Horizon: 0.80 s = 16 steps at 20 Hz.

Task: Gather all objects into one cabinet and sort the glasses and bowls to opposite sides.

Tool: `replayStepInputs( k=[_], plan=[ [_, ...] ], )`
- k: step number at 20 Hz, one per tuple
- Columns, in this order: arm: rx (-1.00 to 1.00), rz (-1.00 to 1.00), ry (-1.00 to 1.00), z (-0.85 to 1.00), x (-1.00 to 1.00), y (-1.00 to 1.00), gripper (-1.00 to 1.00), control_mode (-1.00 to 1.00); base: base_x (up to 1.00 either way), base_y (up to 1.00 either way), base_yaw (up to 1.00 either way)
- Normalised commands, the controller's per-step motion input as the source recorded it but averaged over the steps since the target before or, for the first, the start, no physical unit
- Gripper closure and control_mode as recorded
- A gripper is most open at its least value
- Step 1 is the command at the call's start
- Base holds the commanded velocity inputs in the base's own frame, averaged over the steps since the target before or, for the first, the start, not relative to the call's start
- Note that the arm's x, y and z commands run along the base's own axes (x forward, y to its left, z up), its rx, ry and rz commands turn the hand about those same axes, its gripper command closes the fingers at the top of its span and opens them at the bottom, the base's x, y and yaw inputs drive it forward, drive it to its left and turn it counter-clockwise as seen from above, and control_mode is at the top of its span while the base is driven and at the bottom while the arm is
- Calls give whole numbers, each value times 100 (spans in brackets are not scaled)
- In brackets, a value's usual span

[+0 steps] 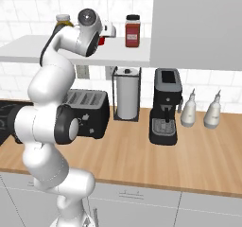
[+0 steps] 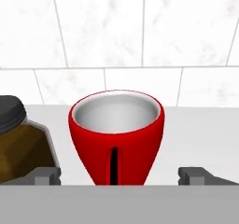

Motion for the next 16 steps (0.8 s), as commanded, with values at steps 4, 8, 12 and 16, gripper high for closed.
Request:
replayStepInputs(
  k=[4,8,12,16],
  plan=[
    [0,0,0,-2,0,0,100,-100,0,0,0],
    [0,0,1,0,0,0,100,-100,0,0,0],
    [0,0,0,0,0,0,100,-100,0,0,0],
    [0,0,0,0,0,0,100,-100,0,0,0]
  ],
)
